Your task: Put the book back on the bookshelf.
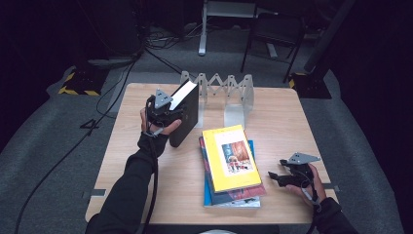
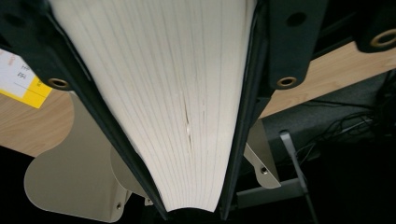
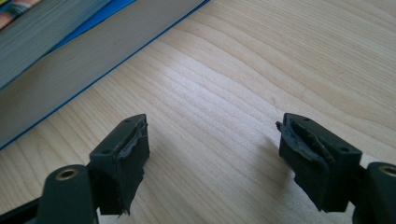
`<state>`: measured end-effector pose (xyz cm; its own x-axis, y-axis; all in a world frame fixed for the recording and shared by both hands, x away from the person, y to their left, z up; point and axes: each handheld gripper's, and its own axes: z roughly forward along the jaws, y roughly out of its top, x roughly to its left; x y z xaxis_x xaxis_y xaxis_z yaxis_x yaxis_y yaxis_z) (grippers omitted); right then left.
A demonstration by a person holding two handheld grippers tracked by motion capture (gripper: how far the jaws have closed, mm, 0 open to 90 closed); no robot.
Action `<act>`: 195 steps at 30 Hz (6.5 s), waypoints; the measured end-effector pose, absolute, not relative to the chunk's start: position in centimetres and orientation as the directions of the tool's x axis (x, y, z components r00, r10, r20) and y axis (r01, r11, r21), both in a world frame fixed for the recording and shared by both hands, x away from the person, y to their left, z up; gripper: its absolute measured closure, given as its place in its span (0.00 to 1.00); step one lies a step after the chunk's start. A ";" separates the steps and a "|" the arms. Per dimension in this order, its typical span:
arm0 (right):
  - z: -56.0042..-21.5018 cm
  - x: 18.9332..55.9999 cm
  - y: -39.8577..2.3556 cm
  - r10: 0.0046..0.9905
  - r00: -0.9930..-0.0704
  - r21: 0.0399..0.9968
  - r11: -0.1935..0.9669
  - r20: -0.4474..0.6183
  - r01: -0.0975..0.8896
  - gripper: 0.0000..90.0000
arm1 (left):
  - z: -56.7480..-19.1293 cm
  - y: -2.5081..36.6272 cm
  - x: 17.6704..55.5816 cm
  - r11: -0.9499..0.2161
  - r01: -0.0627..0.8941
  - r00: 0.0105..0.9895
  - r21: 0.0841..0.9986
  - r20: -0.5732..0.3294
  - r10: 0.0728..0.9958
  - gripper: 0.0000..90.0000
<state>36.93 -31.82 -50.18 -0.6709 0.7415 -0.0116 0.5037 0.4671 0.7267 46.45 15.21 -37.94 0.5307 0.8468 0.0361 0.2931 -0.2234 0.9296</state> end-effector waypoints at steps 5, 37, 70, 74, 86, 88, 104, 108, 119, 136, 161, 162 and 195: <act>-50.2 36.9 -31.8 0.741 -0.671 0.727 0.467 -0.011 0.503 0.27 | -37.2 14.5 47.0 -0.232 0.302 0.520 0.925 0.044 0.853 0.56; -50.1 36.9 -31.6 0.720 -0.694 0.722 0.487 -0.013 0.491 0.27 | -35.1 9.5 53.4 -0.177 0.320 0.319 0.931 0.070 0.945 0.58; -50.1 36.8 -31.6 0.721 -0.693 0.723 0.486 -0.014 0.491 0.27 | -38.0 10.5 50.6 -0.095 0.301 0.267 0.949 0.012 0.964 0.46; -50.1 36.8 -31.6 0.721 -0.693 0.723 0.486 -0.014 0.491 0.27 | -38.0 11.0 50.1 -0.115 0.297 0.294 0.948 0.024 0.956 0.42; -50.1 36.8 -31.6 0.721 -0.692 0.723 0.486 -0.014 0.492 0.26 | -39.9 13.5 46.6 -0.165 0.286 0.406 0.944 0.036 0.913 0.38; -50.1 36.8 -31.6 0.722 -0.692 0.723 0.486 -0.014 0.492 0.26 | -40.2 13.6 46.4 -0.174 0.293 0.417 0.940 0.038 0.908 0.37; -50.2 36.8 -31.6 0.722 -0.692 0.724 0.483 -0.012 0.492 0.26 | -45.2 13.1 46.4 -0.257 0.379 0.468 0.889 0.055 0.882 0.54; -50.2 36.8 -31.6 0.723 -0.691 0.724 0.483 -0.013 0.492 0.26 | -45.6 12.8 46.6 -0.251 0.382 0.455 0.889 0.055 0.889 0.53; -50.2 36.8 -31.6 0.723 -0.691 0.725 0.482 -0.013 0.491 0.26 | -46.0 11.2 47.1 -0.183 0.392 0.352 0.902 0.037 0.935 0.55; -50.2 36.8 -31.6 0.722 -0.692 0.727 0.481 -0.012 0.489 0.25 | -46.1 9.5 48.5 -0.090 0.414 0.216 0.906 -0.001 0.976 0.58; -50.2 36.8 -31.6 0.724 -0.690 0.728 0.480 -0.012 0.490 0.25 | -45.6 10.6 48.0 -0.059 0.409 0.244 0.910 -0.047 0.969 0.49; -50.2 36.8 -31.6 0.724 -0.690 0.727 0.480 -0.012 0.490 0.25 | -45.6 10.7 48.0 -0.059 0.408 0.247 0.911 -0.048 0.968 0.46; -50.2 36.7 -31.5 0.722 -0.692 0.724 0.485 -0.014 0.491 0.25 | -44.7 12.7 43.5 -0.348 0.385 0.573 0.855 0.074 0.816 0.34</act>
